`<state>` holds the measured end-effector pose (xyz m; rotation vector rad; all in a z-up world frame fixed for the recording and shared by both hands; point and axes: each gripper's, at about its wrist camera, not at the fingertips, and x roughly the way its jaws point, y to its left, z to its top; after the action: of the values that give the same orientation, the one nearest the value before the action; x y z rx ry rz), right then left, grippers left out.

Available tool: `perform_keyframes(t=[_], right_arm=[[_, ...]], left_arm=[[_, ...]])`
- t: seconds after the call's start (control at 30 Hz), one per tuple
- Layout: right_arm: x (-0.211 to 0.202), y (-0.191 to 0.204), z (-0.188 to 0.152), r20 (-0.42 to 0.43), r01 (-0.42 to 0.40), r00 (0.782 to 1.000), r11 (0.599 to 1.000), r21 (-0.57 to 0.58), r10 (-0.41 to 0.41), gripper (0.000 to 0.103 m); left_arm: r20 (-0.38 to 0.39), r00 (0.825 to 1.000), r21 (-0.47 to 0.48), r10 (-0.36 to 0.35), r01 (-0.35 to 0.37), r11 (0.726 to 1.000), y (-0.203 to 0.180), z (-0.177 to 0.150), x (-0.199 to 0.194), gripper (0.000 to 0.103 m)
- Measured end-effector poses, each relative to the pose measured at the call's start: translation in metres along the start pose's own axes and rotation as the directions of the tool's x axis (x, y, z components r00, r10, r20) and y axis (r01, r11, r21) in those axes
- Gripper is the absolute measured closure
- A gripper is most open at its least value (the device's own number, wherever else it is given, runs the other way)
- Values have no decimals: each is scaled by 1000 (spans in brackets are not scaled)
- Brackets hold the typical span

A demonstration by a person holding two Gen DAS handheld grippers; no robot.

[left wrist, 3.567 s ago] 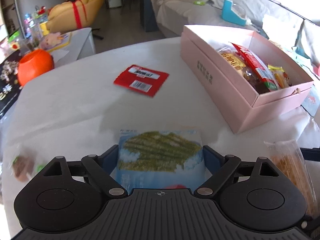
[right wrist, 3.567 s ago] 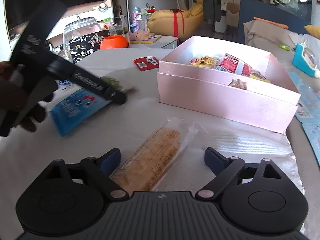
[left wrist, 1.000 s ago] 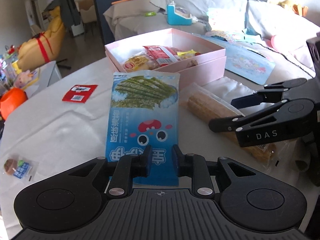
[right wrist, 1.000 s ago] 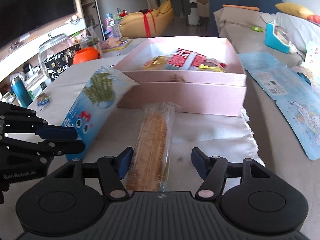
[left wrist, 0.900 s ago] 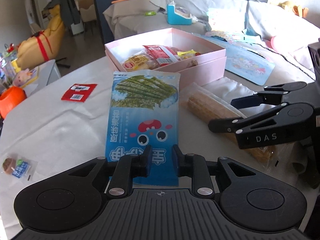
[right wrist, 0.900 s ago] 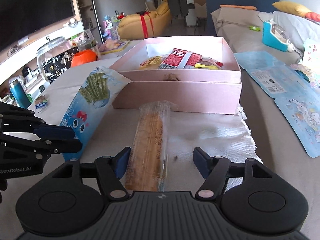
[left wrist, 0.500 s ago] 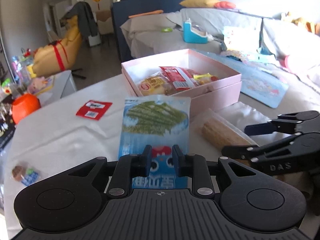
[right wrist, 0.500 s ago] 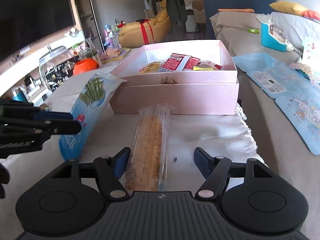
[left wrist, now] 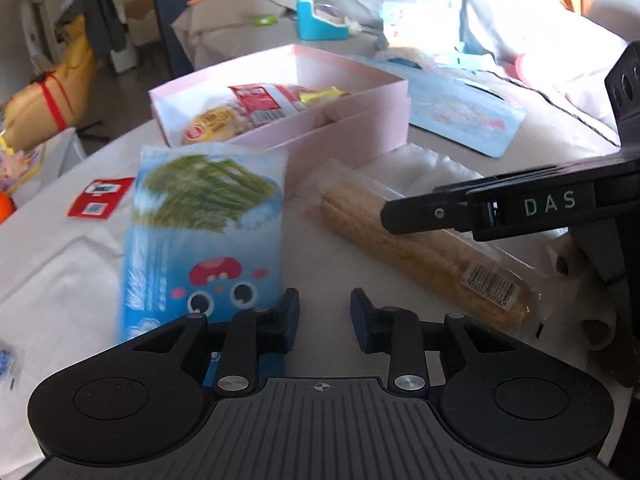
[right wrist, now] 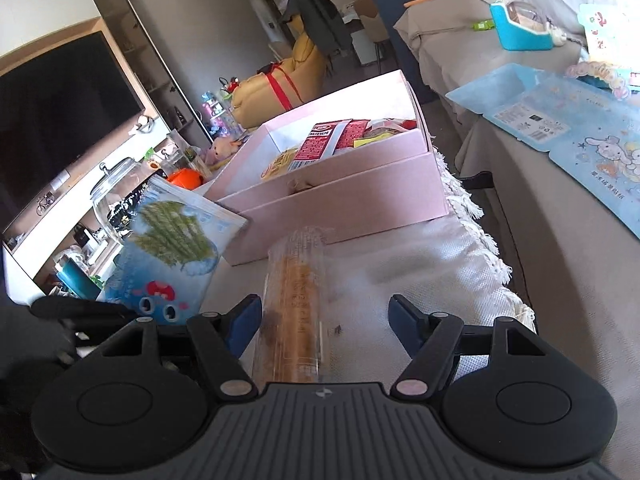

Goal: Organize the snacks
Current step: 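Lift the blue bag with the left tool while the right lifts the bread-stick packet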

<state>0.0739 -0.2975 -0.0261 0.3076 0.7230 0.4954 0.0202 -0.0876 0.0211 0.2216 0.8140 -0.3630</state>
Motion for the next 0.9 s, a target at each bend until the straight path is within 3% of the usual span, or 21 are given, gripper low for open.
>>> perform_keyframes(t=[0.1, 0.2, 0.27, 0.3, 0.37, 0.4, 0.5, 0.57, 0.6, 0.7, 0.8, 0.9], right_arm=[[1, 2, -1, 0, 6, 1000, 1000, -9, -6, 32], [2, 5, -1, -2, 17, 1000, 999, -28, -17, 31], [3, 10, -2, -5, 25, 1000, 998, -52, -26, 31], [3, 11, -2, -6, 29, 1000, 998, -64, -30, 31], [4, 14, -3, -7, 38, 999, 996, -77, -39, 31], [5, 14, -3, -7, 40, 999, 996, -78, -41, 31], [5, 15, -3, -9, 45, 999, 995, -86, -46, 30], [6, 17, -4, -9, 56, 998, 993, -101, -57, 30], [6, 18, -5, -9, 62, 998, 992, -109, -64, 30], [8, 23, -6, -10, 78, 997, 988, -133, -80, 29], [8, 24, -7, -10, 86, 996, 985, -148, -88, 28], [7, 24, -7, -10, 85, 996, 985, -148, -87, 28]], left_arm=[[81, 997, -39, -4, 7, 999, 8, -2, -25, 69], [155, 986, -139, 55, -33, 990, 34, -2, -43, 70], [181, 976, -239, 125, -80, 968, 59, -1, -46, 74], [204, 970, -290, 133, -70, 955, 72, -1, -48, 76], [237, 961, -348, 145, -56, 936, 88, -1, -51, 75], [240, 954, -351, 180, -87, 932, 91, 0, -51, 75], [168, 937, -347, 306, -235, 908, 103, 1, -47, 74], [157, 950, -379, 270, -194, 905, 114, -3, -51, 71], [159, 948, -383, 275, -197, 903, 114, -4, -54, 69], [137, 915, -374, 379, -307, 875, 122, -4, -62, 73], [96, 936, -352, 338, -286, 891, 139, -6, -56, 72], [11, 946, -239, 323, -312, 920, 142, -6, -30, 72]])
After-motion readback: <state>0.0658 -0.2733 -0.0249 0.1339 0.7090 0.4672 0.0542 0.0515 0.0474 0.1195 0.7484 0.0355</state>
